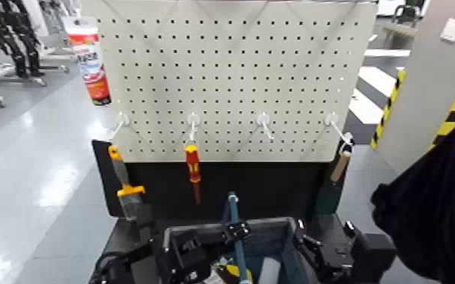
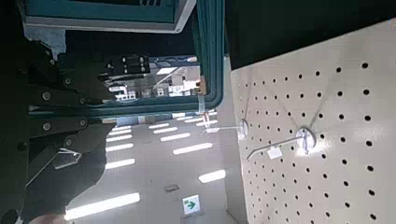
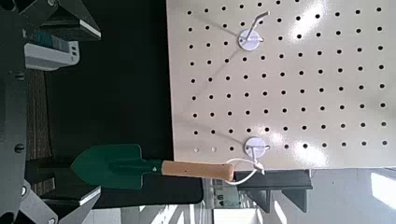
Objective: Grasp the handle of the crate.
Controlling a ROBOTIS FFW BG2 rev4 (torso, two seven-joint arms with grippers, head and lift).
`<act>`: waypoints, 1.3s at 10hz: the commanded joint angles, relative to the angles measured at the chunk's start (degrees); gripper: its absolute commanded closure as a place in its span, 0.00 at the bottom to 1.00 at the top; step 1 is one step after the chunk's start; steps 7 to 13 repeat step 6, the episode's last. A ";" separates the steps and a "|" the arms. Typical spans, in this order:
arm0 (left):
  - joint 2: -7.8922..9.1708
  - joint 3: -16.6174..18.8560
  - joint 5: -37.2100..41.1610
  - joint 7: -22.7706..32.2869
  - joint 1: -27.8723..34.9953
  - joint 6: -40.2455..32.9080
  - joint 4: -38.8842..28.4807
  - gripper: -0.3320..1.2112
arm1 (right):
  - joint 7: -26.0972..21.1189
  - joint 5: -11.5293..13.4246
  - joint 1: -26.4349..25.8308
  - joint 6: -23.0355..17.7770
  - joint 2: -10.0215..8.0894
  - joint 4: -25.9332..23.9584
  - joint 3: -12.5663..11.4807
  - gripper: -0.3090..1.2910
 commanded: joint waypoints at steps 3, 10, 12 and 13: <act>-0.02 -0.34 0.91 -0.01 0.02 -0.43 -0.73 0.98 | -0.09 0.58 0.00 0.09 0.01 0.00 0.19 0.28; -0.02 -0.51 1.26 -0.09 0.02 -0.52 -0.56 0.98 | 0.26 1.54 -0.17 0.44 0.10 -0.08 0.10 0.28; -0.02 -0.51 1.26 -0.09 0.02 -0.52 -0.56 0.98 | 0.26 1.54 -0.17 0.44 0.10 -0.08 0.10 0.28; -0.02 -0.51 1.26 -0.09 0.02 -0.52 -0.56 0.98 | 0.26 1.54 -0.17 0.44 0.10 -0.08 0.10 0.28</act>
